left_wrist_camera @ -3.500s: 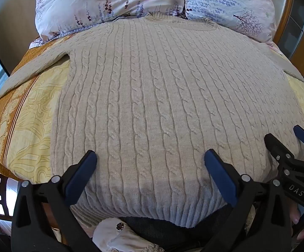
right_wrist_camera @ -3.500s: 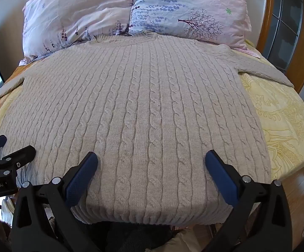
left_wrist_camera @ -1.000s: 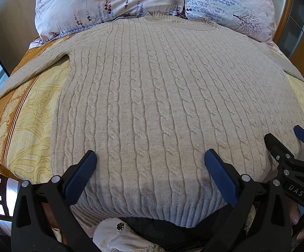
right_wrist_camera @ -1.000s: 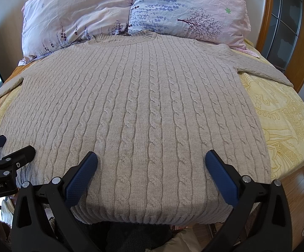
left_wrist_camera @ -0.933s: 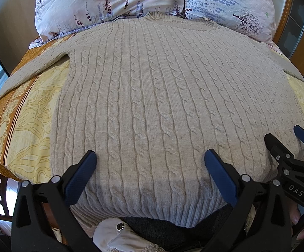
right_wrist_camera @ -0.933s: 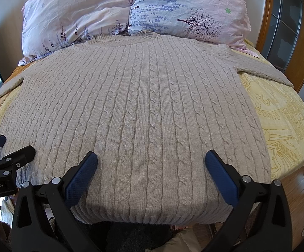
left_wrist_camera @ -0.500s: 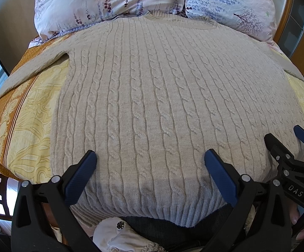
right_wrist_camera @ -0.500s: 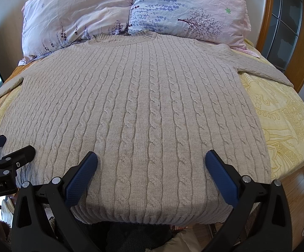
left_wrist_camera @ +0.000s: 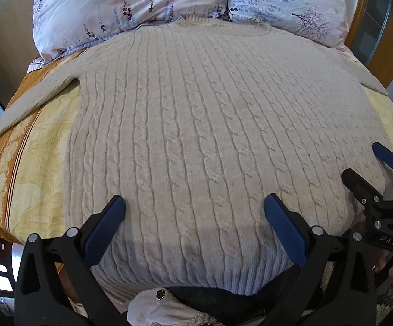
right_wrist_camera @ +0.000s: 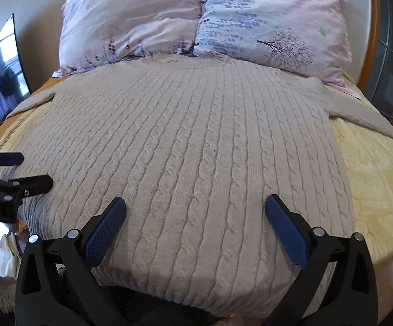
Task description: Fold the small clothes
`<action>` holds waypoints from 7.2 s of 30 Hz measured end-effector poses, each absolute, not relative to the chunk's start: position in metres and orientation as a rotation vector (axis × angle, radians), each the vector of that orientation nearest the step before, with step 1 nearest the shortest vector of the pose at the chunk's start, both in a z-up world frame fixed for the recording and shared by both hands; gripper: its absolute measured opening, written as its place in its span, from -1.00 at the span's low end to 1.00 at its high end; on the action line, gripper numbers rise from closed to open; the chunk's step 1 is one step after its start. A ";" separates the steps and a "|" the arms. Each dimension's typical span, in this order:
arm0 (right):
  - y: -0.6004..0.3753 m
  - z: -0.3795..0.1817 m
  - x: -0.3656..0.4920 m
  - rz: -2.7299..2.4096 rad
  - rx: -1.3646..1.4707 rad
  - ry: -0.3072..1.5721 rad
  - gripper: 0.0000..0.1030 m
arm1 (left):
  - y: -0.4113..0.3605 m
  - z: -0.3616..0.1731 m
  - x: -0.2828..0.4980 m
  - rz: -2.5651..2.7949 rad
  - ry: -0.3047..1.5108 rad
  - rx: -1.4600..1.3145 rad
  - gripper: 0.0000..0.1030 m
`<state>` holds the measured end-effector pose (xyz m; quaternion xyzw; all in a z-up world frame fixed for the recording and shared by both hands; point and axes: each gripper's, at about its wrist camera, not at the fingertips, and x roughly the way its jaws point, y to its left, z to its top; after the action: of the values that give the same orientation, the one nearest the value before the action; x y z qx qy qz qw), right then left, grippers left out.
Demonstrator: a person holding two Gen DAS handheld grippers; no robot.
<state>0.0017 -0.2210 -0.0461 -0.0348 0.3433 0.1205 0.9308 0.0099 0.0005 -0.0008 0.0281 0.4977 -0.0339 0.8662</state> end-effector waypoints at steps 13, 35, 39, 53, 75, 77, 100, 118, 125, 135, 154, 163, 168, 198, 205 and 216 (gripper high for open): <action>-0.374 0.011 0.089 0.044 0.469 0.688 0.71 | 0.012 0.023 0.064 -0.092 0.952 0.035 0.97; -0.562 -0.043 0.181 -0.315 1.026 0.707 -0.40 | 0.027 0.047 0.155 -0.121 0.905 -0.015 0.97; -0.572 -0.050 0.178 -0.352 1.040 0.675 -0.75 | 0.030 0.042 0.162 -0.113 0.915 -0.040 0.97; -0.490 0.040 0.174 -0.128 0.629 0.471 -0.82 | 0.035 0.045 0.171 -0.161 0.819 -0.091 0.97; -0.343 -0.015 0.196 0.327 0.748 0.782 -0.07 | 0.050 0.029 0.183 -0.377 0.867 -0.475 0.96; -0.361 -0.015 0.198 0.266 0.814 0.759 -0.08 | 0.054 0.029 0.184 -0.383 0.867 -0.507 0.95; -0.191 0.018 0.210 0.578 0.379 0.820 -0.41 | 0.090 0.012 0.193 -0.370 0.909 -0.726 0.76; -0.387 -0.059 0.182 0.134 1.135 0.767 -0.34 | 0.088 -0.005 0.232 -0.303 1.050 -0.770 -0.20; -0.394 -0.055 0.180 0.096 1.084 0.721 -0.80 | 0.080 -0.015 0.250 -0.326 1.076 -0.759 -0.84; -0.362 -0.054 0.173 0.067 0.935 0.739 -0.84 | 0.102 0.004 0.253 -0.255 1.022 -0.586 -0.86; -0.299 -0.027 0.137 0.207 0.635 0.698 0.08 | 0.282 0.032 0.109 0.081 0.800 -0.719 0.22; -0.262 -0.035 0.135 0.336 0.561 0.710 0.13 | 0.366 -0.007 0.082 0.223 0.715 -1.082 0.14; -0.262 -0.036 0.133 0.340 0.558 0.708 0.21 | 0.384 -0.009 0.084 0.288 0.654 -1.156 0.10; -0.267 -0.031 0.126 0.418 0.619 0.725 0.37 | 0.191 0.103 0.179 -0.237 0.554 -0.900 -0.89; -0.285 -0.013 0.114 0.358 0.591 0.701 0.37 | 0.039 0.047 0.214 -0.394 0.809 -0.736 -0.88; -0.241 0.039 0.130 0.467 0.305 0.665 0.36 | 0.069 0.040 0.169 -0.403 0.836 -0.631 -0.12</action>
<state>0.1303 -0.2409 0.0395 0.1478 0.3223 0.2261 0.9073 0.1688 0.0693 0.0403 -0.2991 0.3965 -0.1910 0.8467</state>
